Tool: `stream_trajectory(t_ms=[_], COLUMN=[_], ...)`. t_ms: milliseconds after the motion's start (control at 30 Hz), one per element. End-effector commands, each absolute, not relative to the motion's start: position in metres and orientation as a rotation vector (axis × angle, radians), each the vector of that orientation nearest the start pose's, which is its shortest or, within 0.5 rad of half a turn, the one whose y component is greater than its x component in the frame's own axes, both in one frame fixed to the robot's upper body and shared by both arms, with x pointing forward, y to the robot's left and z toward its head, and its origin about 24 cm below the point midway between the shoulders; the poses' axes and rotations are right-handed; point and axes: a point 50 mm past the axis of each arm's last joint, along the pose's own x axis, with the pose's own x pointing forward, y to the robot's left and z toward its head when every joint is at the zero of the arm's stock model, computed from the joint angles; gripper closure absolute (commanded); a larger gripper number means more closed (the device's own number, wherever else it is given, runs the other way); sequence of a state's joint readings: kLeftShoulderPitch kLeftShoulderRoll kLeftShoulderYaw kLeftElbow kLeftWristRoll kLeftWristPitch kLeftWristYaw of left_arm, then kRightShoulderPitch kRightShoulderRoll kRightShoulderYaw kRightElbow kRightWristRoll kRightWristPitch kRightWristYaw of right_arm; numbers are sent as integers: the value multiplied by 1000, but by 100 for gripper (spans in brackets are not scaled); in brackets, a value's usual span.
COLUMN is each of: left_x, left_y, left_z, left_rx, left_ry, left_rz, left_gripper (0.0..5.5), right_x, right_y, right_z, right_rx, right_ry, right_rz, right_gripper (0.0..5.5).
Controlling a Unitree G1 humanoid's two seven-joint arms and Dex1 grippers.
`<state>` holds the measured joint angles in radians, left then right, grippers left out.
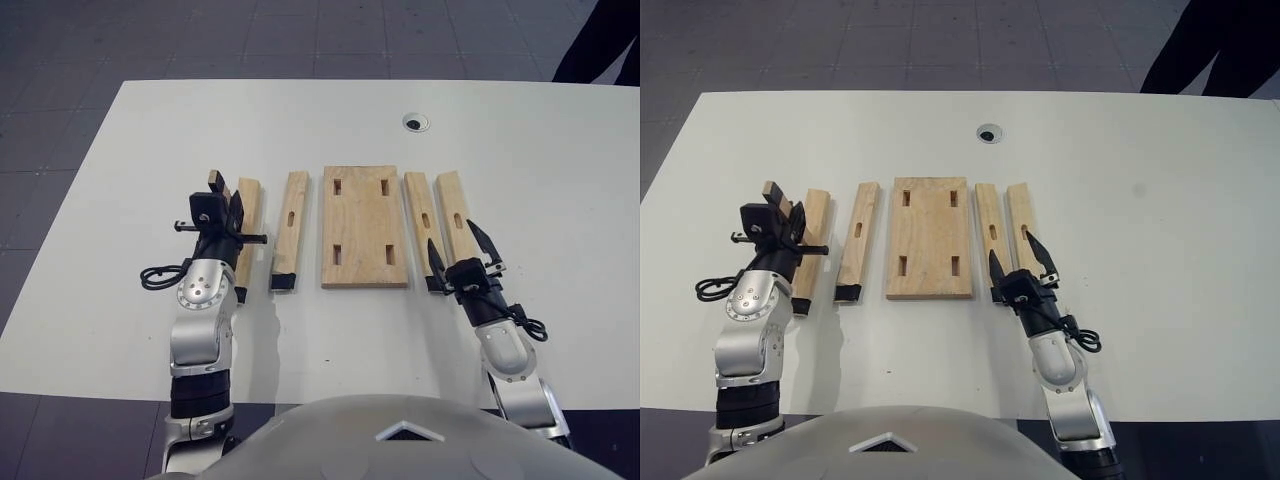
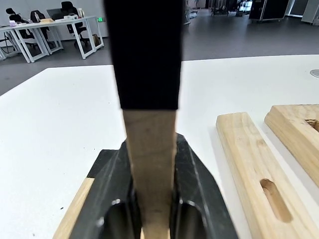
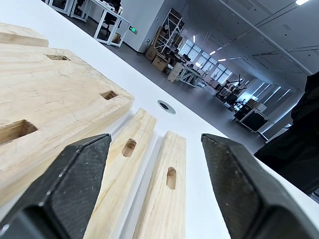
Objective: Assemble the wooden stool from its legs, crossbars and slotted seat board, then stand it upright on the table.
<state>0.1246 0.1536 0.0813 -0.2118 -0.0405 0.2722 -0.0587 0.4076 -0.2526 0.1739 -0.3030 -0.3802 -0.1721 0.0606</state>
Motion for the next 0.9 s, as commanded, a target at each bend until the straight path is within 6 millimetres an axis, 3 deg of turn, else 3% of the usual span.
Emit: stream_trajectory(t_ms=[33,233,500,567,900], left_x=[205,208,209,210,210], left_y=[192,193,192,192,192], left_z=[2,13,15,15,16], left_rx=[109,130,129,130,109], left_ry=[341,243,252,262,282], left_rz=[38,65,41,26,5], left_gripper=[507,507,507,452,300], right_x=[168,169,168,168,167], right_y=[-153,-153,-152,-152,-152], right_z=[42,41,40,40,38], right_rx=[-568,-570,-568,-567,-564], right_ry=[-60,-58,-54,-53,-46], right_rz=[269,267,271,272,277], right_gripper=[217,217,217,217,217])
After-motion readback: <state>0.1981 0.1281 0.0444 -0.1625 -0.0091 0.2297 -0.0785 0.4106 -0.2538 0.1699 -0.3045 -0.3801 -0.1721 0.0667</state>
